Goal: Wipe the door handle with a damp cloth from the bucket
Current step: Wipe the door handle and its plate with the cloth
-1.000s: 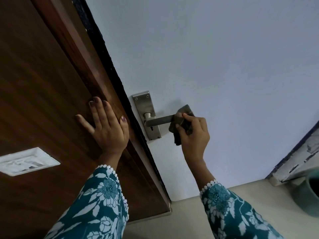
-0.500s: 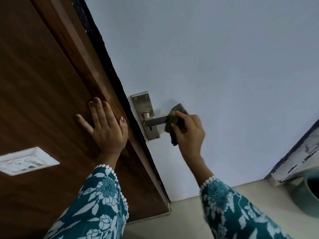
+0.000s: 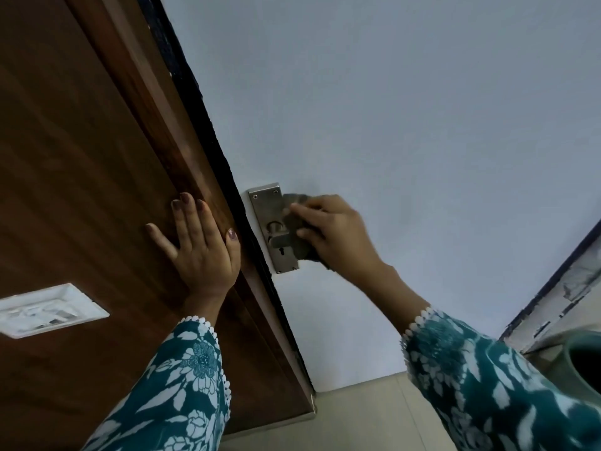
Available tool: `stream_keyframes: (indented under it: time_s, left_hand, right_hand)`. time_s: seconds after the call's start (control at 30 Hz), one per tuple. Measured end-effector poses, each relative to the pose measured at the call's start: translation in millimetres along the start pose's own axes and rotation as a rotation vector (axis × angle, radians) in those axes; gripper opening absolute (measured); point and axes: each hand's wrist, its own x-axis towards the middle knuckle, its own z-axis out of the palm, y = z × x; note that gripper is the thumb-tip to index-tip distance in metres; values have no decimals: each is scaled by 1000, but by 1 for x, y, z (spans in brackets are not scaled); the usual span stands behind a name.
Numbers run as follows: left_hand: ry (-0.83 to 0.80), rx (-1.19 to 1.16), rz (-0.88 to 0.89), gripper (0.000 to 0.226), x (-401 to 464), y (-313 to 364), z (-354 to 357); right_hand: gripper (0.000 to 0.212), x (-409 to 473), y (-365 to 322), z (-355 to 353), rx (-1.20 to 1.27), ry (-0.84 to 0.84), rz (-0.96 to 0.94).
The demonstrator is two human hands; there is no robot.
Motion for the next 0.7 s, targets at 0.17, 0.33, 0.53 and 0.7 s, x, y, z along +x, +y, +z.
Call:
stream_keyframes:
  time_s: [0.17,0.33,0.53,0.7]
  left_hand:
    - [-7,-16,-10,69,0,1,0]
    - [-13,-23,-7,69,0,0,-1]
    - [-14,-18,-10,68,-1,0,0]
    - [2,-20,-9,67,-2,0,3]
  right_hand:
    - [41,-7,-15,41,-477,-60,-116]
    - [18,13,-23,32,-514,-280,19]
    - [43,43,7,-5,-435,-758,133]
    - [42,45,35,-31,-326,-856,320]
